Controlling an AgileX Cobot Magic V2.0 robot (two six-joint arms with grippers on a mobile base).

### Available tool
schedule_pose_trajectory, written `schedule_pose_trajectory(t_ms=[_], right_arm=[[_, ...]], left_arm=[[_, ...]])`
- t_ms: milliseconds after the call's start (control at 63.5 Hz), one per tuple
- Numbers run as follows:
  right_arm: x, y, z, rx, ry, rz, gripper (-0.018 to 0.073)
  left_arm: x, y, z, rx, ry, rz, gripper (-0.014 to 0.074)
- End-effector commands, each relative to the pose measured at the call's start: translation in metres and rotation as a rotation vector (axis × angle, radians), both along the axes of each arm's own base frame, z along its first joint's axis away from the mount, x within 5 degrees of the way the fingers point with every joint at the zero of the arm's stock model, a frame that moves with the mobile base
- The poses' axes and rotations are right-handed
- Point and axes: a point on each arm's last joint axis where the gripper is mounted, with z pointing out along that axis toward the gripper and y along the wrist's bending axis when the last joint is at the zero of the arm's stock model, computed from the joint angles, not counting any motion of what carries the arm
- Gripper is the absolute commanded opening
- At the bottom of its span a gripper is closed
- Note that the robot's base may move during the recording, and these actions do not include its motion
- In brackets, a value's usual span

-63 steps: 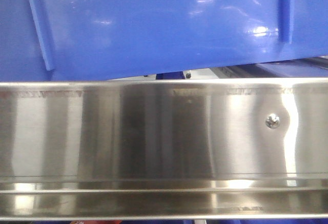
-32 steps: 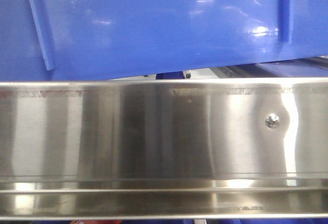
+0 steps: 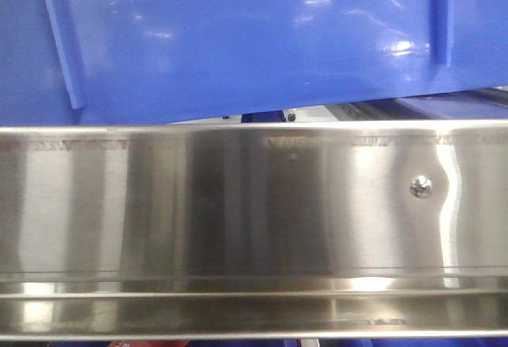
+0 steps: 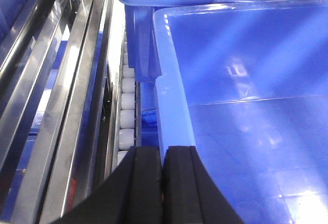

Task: Move blue bin to conveyor side
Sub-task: 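Close both grippers on opposite side walls of the blue bin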

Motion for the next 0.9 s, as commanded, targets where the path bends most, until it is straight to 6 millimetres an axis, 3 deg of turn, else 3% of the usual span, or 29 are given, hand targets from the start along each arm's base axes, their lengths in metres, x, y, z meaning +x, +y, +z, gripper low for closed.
schedule_pose_trajectory(t_ms=[0,173,488,740,882], right_arm=[[-0.001,0.000,0.004,0.001,-0.022,-0.001,0.0328],[-0.001,0.000,0.004,0.001,-0.022,-0.001,0.0277],[-0.001,0.000,0.004,0.001,-0.022,-0.001,-0.0095],[-0.001,0.000,0.004,0.001,-0.022,-0.001,-0.0080],[-0.001,0.000,0.004,0.001,-0.022,-0.001,-0.0080]], left_arm=[[0.001,-0.002,0.002,-0.017,-0.011,-0.003,-0.0017],[0.001,-0.002,0.002,-0.017,-0.011,-0.003,-0.0017],[0.001,-0.002,0.002,-0.017,-0.011,-0.003,-0.0017],[0.005,-0.004,-0.001,-0.047,0.005,-0.011,-0.0012],[0.020,-0.006,-0.007,-0.080,-0.004,-0.016,0.0108]])
